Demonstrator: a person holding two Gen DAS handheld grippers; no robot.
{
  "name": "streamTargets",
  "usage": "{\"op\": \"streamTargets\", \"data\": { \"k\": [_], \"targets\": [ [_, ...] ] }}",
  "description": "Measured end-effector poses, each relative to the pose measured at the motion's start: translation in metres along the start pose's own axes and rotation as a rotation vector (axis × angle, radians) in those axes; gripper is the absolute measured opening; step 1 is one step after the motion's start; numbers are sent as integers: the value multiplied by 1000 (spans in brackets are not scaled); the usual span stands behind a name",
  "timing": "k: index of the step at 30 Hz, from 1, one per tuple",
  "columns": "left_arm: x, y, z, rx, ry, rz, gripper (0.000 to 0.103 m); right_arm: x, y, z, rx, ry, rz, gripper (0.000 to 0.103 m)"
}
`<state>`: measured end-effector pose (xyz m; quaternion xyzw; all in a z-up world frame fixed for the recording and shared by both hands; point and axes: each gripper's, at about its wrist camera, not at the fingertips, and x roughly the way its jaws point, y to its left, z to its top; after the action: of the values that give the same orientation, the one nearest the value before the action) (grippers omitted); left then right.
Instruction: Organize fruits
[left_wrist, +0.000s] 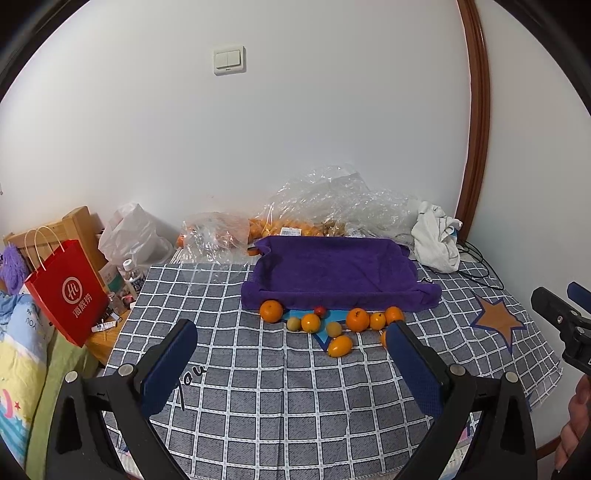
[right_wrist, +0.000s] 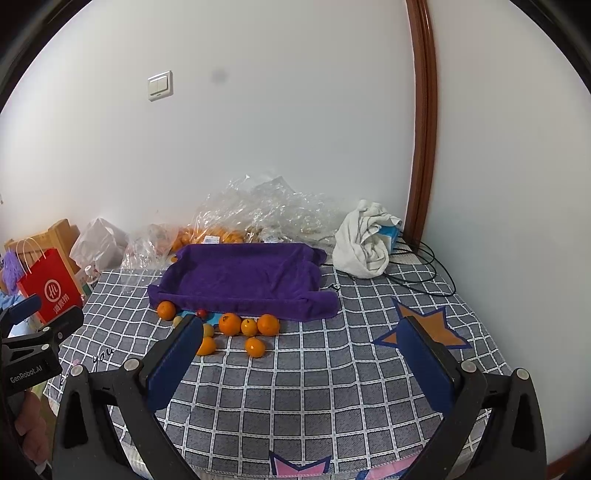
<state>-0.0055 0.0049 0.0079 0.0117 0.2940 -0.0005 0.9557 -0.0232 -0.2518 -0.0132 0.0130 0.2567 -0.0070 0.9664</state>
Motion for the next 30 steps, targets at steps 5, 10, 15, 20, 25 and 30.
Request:
{"op": "streamTargets", "data": {
  "k": [5,10,15,20,25,30],
  "targets": [
    [0,1,0,-3,0,0,103,1,0,0,-5,2,-2,103],
    [0,2,1,-5,-2,-1,103,0,1,0,-5,3,-2,103],
    [0,2,1,-3,-2,-1,103,0,1,1,-5,3,-3,103],
    [0,2,1,-6,-2,-1,103,0,1,1,-7,3,-3,103],
    [-1,2,1,-6,-3,-1,103,0,1,0,-8,3,-3,103],
    [0,2,1,-7,-3,-3,103,0,1,0,-10,4,-3,103]
  ]
}}
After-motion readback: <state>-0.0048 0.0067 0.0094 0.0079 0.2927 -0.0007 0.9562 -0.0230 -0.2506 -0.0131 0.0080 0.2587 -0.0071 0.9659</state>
